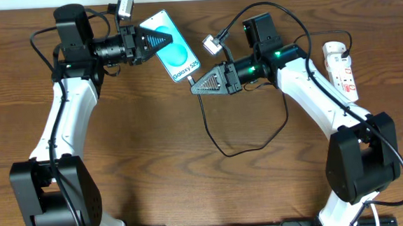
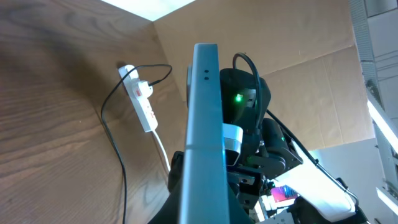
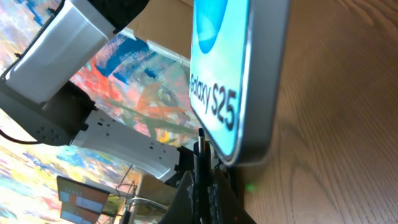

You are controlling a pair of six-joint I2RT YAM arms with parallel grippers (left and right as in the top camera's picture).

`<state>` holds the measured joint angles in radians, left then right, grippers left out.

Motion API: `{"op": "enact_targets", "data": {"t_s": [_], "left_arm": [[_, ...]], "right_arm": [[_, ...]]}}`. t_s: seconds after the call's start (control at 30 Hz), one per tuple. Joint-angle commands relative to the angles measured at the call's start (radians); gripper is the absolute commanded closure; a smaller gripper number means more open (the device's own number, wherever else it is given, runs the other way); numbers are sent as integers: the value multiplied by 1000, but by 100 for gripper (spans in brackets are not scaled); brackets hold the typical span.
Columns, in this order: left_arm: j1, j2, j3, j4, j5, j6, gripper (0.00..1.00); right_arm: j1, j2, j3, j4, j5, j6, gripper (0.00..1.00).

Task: Plug charger to phone and switch on socket

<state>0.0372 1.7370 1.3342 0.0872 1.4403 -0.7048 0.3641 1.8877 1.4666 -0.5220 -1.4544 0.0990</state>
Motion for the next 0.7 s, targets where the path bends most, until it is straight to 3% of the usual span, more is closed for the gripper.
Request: {"op": "enact_targets", "data": {"t_s": [0.0, 0.67], "left_arm": [[0, -13, 9, 9, 6, 20, 93], [0, -13, 9, 9, 18, -26, 93]], "right_arm": [[5, -2, 4, 3, -33, 2, 99], [5, -2, 4, 3, 8, 1, 98]]}}
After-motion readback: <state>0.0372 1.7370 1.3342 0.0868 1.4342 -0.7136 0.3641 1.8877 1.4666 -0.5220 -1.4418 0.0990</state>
